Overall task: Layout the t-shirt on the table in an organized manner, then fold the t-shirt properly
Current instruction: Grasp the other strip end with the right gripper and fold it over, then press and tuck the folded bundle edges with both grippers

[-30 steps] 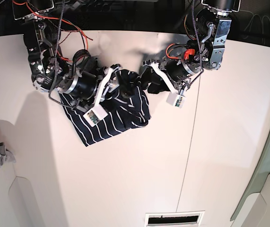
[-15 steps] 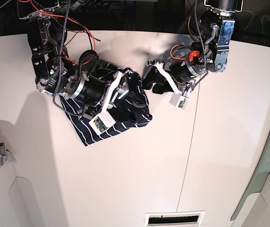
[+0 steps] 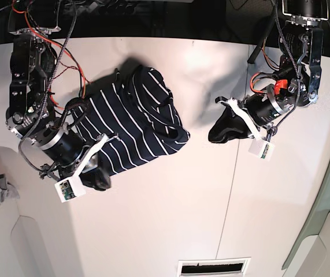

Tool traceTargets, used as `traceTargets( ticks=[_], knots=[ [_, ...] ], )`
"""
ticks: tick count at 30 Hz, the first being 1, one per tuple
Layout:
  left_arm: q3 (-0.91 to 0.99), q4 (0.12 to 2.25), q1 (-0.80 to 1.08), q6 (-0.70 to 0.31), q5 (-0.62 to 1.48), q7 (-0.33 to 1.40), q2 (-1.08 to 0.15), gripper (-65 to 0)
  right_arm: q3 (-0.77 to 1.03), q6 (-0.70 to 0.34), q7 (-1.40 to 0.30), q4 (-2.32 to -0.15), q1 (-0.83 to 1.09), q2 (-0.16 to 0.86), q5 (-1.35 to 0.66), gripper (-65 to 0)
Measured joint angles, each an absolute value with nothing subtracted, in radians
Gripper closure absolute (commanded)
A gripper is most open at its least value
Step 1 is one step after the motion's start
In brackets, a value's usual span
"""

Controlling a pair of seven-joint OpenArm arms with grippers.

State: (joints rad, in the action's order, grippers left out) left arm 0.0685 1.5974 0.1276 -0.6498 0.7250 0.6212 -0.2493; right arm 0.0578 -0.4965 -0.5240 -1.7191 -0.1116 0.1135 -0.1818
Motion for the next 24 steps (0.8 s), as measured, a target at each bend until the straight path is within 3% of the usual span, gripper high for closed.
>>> traceTargets(
  ticks=[5, 11, 16, 24],
  knots=[
    [0.038, 1.714, 0.133, -0.682, 0.886, 0.72, -0.229, -0.8, 0.091, -0.445, -0.512, -1.544, -0.2, 0.113, -0.153, 0.0],
    [-0.217, 1.776, 0.124, -0.686, 0.777, 0.714, -0.205, -0.8, 0.105, -0.445, -0.412, -1.335, -0.282, 0.136, -0.15, 0.0],
    [-0.352, 1.691, 0.129, -0.688, 0.671, 0.68, -0.126, -0.8, 0.063, -0.48, -0.321, -1.13, -0.327, 0.128, -0.153, 0.0],
    [-0.239, 1.415, 0.113, -0.682, 0.576, 0.638, -0.102, -0.8, -0.058, -0.528, -0.298, -0.989, -0.331, 0.146, -0.101, 0.0]
  ],
)
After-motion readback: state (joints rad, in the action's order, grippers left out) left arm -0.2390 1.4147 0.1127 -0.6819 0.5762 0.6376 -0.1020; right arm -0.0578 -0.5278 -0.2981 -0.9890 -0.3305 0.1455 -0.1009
